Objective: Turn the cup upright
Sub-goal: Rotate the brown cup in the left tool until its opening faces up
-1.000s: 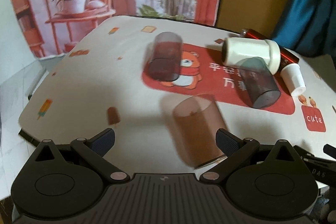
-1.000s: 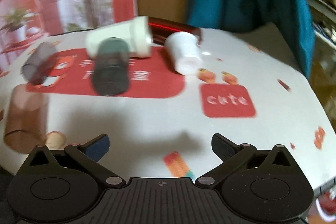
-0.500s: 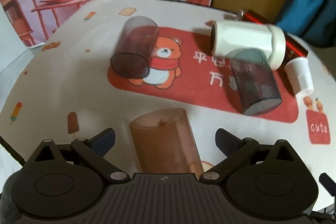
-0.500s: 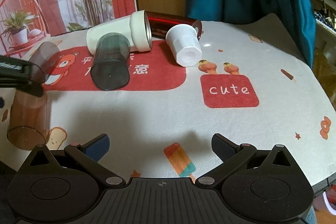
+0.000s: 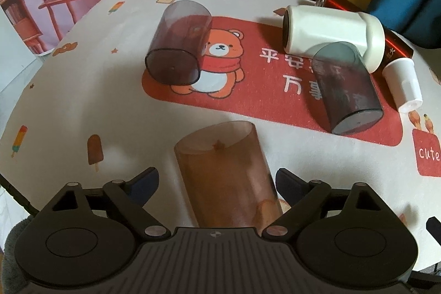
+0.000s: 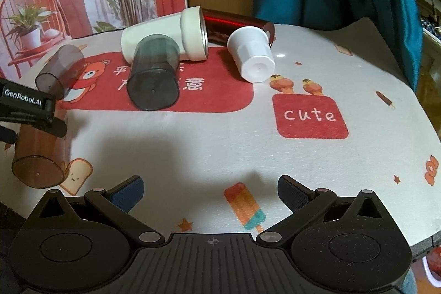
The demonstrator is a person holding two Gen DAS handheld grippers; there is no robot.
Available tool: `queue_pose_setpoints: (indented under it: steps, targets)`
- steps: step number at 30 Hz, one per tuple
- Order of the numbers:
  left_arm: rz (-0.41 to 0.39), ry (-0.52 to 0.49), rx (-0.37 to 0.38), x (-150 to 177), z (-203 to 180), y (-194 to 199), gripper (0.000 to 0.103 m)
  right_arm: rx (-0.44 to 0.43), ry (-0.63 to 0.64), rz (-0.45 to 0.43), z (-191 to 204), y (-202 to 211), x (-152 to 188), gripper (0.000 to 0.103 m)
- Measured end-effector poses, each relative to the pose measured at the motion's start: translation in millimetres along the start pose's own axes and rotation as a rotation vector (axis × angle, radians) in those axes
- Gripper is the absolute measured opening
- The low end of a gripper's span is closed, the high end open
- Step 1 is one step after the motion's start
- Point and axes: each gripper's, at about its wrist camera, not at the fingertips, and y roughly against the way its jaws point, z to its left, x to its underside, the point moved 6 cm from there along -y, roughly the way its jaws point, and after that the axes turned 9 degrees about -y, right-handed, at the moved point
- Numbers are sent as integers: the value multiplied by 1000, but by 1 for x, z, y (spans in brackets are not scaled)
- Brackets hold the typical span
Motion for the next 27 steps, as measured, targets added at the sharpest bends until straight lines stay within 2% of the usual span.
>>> queue_pose_setpoints:
  steps: [8,15,21,27]
  targets:
    - [-20,8,79,2,1,4,76,0,-13,7,-3,-4,0,103]
    - [-16,41,123,8,7,6,74,-9,-11,5,-2,-3,0,103]
    - [-29,93,199,26,21,16,74,-14,-25,4,-4,-2,0,103]
    - [-62,53,194,36,29,28,74,-23,-23,12,-2,-4,2,103]
